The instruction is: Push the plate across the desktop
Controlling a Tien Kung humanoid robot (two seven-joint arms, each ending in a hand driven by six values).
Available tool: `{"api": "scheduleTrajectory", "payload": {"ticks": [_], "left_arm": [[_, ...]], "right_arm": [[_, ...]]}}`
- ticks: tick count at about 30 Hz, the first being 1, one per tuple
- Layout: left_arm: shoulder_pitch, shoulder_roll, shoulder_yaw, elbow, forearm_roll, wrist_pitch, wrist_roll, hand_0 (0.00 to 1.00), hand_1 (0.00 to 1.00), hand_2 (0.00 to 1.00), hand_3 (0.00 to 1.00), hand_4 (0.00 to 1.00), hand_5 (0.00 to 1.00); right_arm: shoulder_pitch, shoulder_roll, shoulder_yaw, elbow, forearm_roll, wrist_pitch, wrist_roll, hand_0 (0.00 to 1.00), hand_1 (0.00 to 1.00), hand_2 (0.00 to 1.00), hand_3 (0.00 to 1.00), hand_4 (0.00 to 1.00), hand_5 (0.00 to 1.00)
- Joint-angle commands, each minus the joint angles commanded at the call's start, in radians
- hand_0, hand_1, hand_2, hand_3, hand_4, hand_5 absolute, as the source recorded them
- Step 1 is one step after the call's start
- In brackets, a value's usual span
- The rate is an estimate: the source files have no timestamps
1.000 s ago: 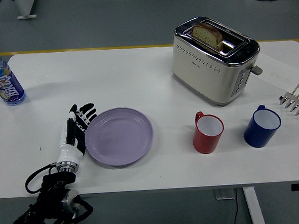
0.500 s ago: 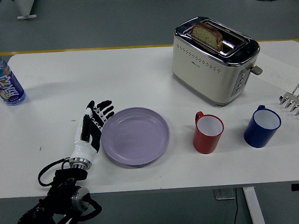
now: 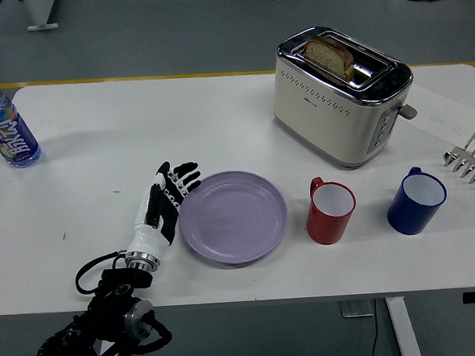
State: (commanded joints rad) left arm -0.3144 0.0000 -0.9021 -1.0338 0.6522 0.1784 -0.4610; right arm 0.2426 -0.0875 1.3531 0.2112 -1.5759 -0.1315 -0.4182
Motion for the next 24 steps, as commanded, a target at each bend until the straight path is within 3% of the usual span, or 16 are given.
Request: {"api": "scheduleTrajectory", "payload": {"ticks": [24], "left_arm": [[-0.005, 0.0, 0.065, -0.034, -0.027, 0.001, -0.004, 0.752, 0.763, 0.767, 0.609, 0.515, 0.998]], "right_arm": [[-0.001, -0.002, -0.004, 0.0, 0.004, -0.001, 0.0, 0.669, 0.623, 0.703, 0.582, 0.28, 0.168]]}}
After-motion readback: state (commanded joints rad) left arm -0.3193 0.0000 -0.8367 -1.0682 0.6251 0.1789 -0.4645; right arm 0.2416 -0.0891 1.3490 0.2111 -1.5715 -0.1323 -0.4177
